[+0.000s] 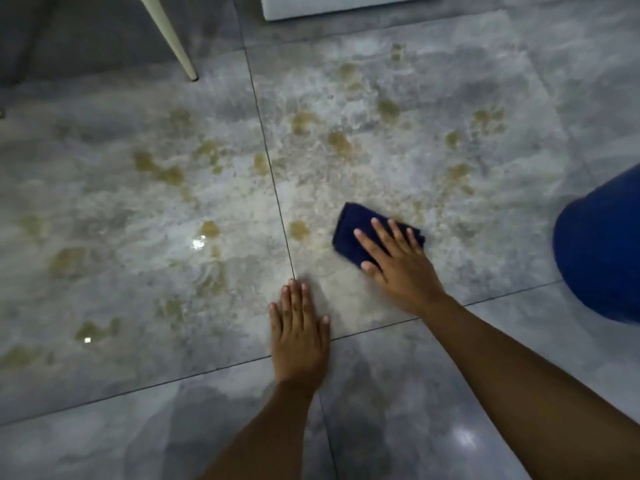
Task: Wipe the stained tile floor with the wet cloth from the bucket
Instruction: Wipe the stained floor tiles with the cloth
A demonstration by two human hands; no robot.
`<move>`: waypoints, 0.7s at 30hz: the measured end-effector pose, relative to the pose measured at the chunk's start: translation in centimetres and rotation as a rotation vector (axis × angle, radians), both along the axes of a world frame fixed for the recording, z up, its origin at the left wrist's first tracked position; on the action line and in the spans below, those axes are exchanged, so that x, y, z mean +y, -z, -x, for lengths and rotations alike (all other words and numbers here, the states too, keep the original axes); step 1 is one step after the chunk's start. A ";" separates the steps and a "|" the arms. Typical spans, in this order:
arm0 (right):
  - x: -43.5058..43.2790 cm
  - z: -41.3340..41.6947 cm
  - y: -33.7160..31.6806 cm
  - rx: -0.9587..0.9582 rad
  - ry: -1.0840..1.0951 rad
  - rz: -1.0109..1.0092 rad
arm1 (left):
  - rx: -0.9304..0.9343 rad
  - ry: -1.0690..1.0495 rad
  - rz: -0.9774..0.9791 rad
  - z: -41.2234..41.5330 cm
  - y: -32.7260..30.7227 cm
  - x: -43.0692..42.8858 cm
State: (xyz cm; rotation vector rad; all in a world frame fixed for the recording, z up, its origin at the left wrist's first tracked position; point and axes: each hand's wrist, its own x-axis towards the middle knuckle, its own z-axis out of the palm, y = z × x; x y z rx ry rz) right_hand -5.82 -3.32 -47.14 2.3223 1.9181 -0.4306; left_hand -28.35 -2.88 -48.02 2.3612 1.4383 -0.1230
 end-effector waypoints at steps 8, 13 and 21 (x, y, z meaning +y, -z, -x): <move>-6.4 4.5 2.1 0.002 -0.045 -0.088 | 0.039 -0.064 -0.068 2.7 1.0 0.9; 1.9 5.5 1.5 0.000 -0.152 -0.107 | 0.015 -0.077 -0.087 2.0 1.6 1.3; 0.5 3.2 2.0 0.039 -0.468 -0.157 | 0.010 -0.073 -0.073 2.3 1.8 -0.1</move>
